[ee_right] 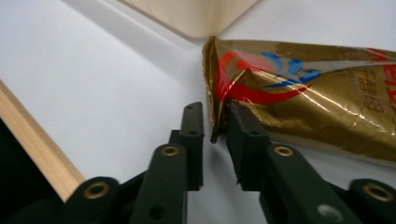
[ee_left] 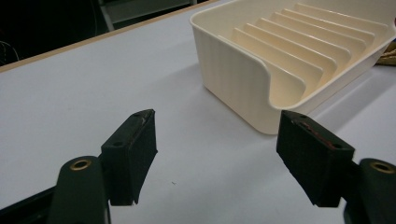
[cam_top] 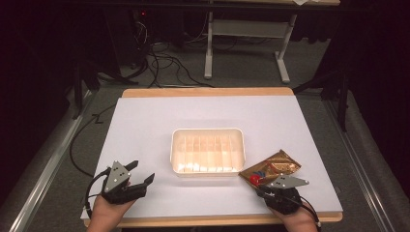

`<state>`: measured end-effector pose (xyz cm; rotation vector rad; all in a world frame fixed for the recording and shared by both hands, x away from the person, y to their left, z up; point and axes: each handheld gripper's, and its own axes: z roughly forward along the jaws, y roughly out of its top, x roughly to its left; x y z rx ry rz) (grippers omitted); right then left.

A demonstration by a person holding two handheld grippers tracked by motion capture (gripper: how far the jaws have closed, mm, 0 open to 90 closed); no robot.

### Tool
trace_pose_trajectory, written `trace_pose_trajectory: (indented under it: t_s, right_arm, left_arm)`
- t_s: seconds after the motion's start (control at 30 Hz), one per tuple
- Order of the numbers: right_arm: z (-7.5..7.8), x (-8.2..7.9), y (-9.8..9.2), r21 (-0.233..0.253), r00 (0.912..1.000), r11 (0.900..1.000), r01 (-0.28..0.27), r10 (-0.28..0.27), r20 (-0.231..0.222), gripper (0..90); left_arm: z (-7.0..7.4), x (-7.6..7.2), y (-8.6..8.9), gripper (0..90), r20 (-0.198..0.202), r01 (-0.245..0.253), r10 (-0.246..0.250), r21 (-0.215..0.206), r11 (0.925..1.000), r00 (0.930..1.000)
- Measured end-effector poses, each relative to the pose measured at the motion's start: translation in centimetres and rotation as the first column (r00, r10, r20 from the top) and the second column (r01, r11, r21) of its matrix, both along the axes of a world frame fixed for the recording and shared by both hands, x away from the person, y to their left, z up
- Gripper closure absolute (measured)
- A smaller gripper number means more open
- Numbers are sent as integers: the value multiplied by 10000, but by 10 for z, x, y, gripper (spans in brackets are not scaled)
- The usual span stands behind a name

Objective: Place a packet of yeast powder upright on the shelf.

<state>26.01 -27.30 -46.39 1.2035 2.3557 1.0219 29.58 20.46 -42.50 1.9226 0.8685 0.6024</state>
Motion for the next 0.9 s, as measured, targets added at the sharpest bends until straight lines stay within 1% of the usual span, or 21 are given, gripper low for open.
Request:
trace_pose_trajectory:
  t_s: [0.1,0.2,0.27,0.33,0.43,0.5,0.53,0.57,0.6,0.63,0.67,0.7,0.77,0.83,0.87,0.9]
  right_arm:
    - [6,-4,-3,526,9999,9986,-25,18,144,715]
    - [14,-7,-10,1125,9986,9936,62,-121,513,699]
    - [17,-8,-14,1291,9971,9913,255,-344,672,688]
    - [19,-8,-18,1374,9959,9898,389,-497,760,680]
    - [21,-7,-25,1503,9914,9857,765,-912,939,658]
    - [23,-6,-27,1490,9886,9846,910,-1074,1060,646]
    - [25,-5,-31,1572,9840,9817,1078,-1278,1237,646]
    - [25,-5,-31,1572,9840,9817,1078,-1278,1237,646]
    - [28,-5,-33,1759,9784,9752,1341,-1584,1327,642]
    - [28,-5,-33,1759,9784,9752,1341,-1584,1327,642]
    - [30,-3,-36,1875,9737,9708,1498,-1778,1423,653]
    - [30,-3,-36,1875,9737,9708,1498,-1778,1423,653]
    - [31,-1,-38,1840,9703,9694,1625,-1909,1489,662]
    - [32,2,-41,1794,9651,9669,1815,-2102,1564,663]
    - [34,5,-44,1841,9575,9607,2078,-2383,1624,661]
    - [34,5,-44,1841,9575,9607,2078,-2383,1624,661]
  left_arm:
    - [0,0,1,293,-1,-15,15,-18,10000,10000]
    - [0,0,1,293,8,-20,20,-20,10000,10000]
    - [0,-1,0,293,14,-27,27,-8,10000,10000]
    - [0,-1,0,293,14,-46,46,-13,10000,10000]
    - [0,-1,0,293,-1,-66,66,-2,10000,10000]
    - [0,-2,1,293,-9,-89,89,-9,10000,10000]
    - [0,-3,2,293,0,-144,144,-36,9999,9999]
    - [0,-3,2,292,0,-144,144,-36,9999,9999]
    - [0,-4,4,293,-13,-186,186,-17,9998,9998]
    - [0,-4,4,292,-13,-186,186,-17,9998,9998]
    - [0,-5,5,292,-28,-208,207,-14,9998,9998]
    - [-1,-5,6,292,-24,-248,248,-7,9997,9997]
    - [-1,-7,8,292,-27,-323,323,-3,9995,9995]
    - [-1,-9,10,292,-26,-403,403,-11,9992,9992]
    - [-1,-10,12,292,-40,-437,437,-14,9990,9990]
    - [-1,-10,13,292,-41,-470,471,3,9989,9989]
